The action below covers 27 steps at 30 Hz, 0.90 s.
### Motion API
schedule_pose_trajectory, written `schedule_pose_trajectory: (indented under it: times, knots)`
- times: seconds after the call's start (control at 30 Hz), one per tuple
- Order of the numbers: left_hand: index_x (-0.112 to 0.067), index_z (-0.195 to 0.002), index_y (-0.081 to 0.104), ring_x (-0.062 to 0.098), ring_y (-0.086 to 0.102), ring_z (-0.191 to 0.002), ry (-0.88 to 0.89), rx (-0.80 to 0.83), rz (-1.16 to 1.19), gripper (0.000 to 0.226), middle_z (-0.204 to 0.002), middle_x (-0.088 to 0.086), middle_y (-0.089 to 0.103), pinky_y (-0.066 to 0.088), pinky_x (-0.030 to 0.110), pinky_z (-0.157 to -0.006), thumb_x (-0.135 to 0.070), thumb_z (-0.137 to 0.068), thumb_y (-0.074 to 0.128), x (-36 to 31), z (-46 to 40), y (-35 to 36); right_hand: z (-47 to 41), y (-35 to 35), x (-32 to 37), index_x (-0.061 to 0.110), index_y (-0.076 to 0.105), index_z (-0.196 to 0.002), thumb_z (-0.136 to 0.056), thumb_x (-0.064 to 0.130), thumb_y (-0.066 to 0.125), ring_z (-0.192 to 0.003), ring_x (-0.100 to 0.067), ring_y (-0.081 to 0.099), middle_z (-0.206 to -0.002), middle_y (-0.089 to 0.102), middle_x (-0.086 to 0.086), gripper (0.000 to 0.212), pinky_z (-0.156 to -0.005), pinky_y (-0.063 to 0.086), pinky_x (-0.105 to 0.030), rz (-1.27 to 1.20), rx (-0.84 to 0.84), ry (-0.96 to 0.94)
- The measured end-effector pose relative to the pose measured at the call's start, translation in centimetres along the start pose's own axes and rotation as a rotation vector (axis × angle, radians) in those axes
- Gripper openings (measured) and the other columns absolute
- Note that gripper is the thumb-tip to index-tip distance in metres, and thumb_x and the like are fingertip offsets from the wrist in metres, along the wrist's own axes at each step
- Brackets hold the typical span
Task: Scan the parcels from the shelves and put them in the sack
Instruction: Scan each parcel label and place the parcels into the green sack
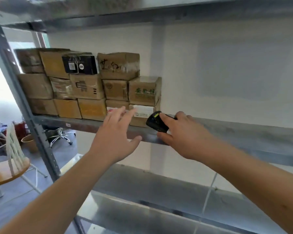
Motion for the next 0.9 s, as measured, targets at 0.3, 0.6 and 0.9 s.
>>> schedule_pose_trajectory:
  times: [0.3, 0.6, 0.9]
  knots:
    - [-0.039, -0.158, 0.027, 0.026, 0.027, -0.151, 0.129, -0.092, 0.125, 0.08, -0.165, 0.001, 0.031, 0.039, 0.048, -0.116, -0.059, -0.091, 0.065, 1.8, -10.6, -0.9, -5.6, -3.2, -0.1, 0.034, 0.035, -0.148, -0.101, 0.064, 0.038, -0.093, -0.031, 0.053, -0.099, 0.042, -0.004, 0.056, -0.081, 0.053, -0.045, 0.067, -0.105, 0.206]
    - [-0.039, -0.155, 0.029, 0.025, 0.035, -0.139, 0.173, -0.146, 0.18, 0.077, -0.152, -0.002, 0.03, 0.048, 0.043, -0.105, -0.066, -0.09, 0.06, 3.4, -14.1, 1.1, -8.4, -2.3, -1.8, 0.026, 0.043, -0.143, -0.101, 0.062, 0.043, -0.094, -0.035, 0.054, -0.099, 0.041, -0.006, 0.055, -0.085, 0.054, -0.049, 0.084, -0.064, 0.44]
    - [-0.036, -0.151, 0.041, 0.024, 0.035, -0.134, 0.154, -0.167, 0.301, 0.067, -0.15, 0.003, 0.035, 0.045, 0.044, -0.108, -0.062, -0.092, 0.06, 3.8, -14.2, 1.8, -9.8, -1.3, -1.7, 0.028, 0.041, -0.147, -0.101, 0.061, 0.044, -0.087, -0.03, 0.049, -0.099, 0.043, -0.005, 0.056, -0.084, 0.054, -0.047, 0.031, -0.061, 0.46]
Point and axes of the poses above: each hand's wrist, its own z-axis away from the middle knuckle, its own y-axis out of the palm, x = y × z, the point moved 4 cm from there along -z, towards the middle knuckle
